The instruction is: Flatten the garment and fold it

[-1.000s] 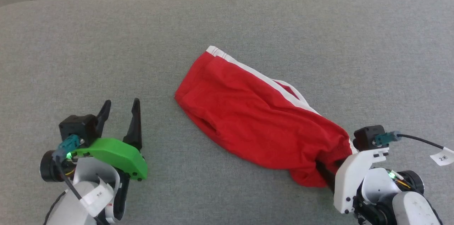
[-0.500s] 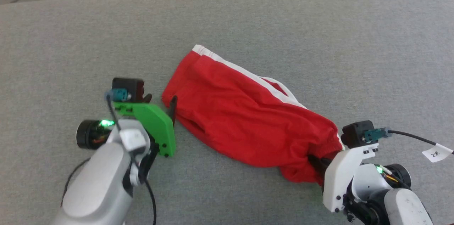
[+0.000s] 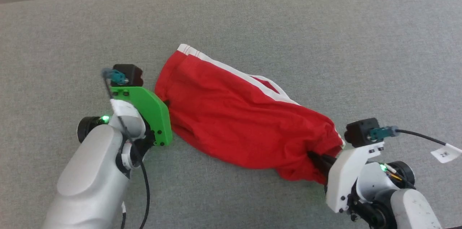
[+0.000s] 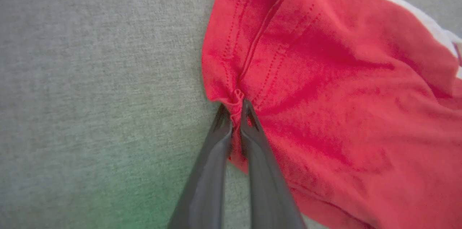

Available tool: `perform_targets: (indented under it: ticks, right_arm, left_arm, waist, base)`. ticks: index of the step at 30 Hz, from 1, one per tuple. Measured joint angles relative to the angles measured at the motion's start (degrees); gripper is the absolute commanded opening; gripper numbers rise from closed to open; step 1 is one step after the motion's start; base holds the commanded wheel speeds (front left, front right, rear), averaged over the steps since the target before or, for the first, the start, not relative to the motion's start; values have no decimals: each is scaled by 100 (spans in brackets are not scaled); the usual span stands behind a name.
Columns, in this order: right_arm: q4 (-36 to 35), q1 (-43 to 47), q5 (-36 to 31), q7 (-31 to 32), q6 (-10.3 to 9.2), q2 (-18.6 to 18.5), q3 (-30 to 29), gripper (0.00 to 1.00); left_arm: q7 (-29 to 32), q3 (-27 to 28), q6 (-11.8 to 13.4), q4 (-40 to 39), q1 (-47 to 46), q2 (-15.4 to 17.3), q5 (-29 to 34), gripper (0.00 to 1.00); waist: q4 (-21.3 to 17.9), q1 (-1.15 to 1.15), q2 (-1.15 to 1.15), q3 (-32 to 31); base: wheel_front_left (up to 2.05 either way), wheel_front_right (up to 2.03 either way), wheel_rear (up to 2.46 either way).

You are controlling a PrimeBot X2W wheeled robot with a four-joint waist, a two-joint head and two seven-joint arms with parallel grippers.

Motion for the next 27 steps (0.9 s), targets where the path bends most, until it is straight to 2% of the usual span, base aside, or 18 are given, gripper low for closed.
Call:
perform_targets:
  ticks: [4,8,15,19,24,27]
  right_arm:
    - [-18,6,25,-56,0,-1,-336,0]
    - [-151,9,-43,159,0,-97,-388,0]
    - [-521,30,207,775,5,-1070,-368,0]
    - [-587,-71,342,1029,7,-1599,-349,0]
    - [-319,-271,546,1269,5,-2008,-115,0]
    - [-53,-375,634,1314,4,-2103,65,0]
  left_arm:
    - [-354,439,-18,-191,221,-207,-500,0]
    - [-563,744,-8,-732,576,-145,-732,0]
    - [-688,1043,292,-1944,1747,-36,-989,0]
    - [-761,1000,495,-2492,2446,-84,-1009,0]
    - [-673,635,621,-2658,3021,-225,-1009,0]
    - [-601,457,643,-2466,3158,-307,-1006,0]
  waist:
    - [105,0,0,-38]
    - [228,0,0,-135]
    - [448,0,0,-343]
    - [596,0,0,-423]
    - [773,0,0,-482]
    - [861,0,0,-511]
  base:
    - [0,0,0]
    - [0,0,0]
    - [0,0,0]
    - [0,0,0]
    - [0,0,0]
    - [0,0,0]
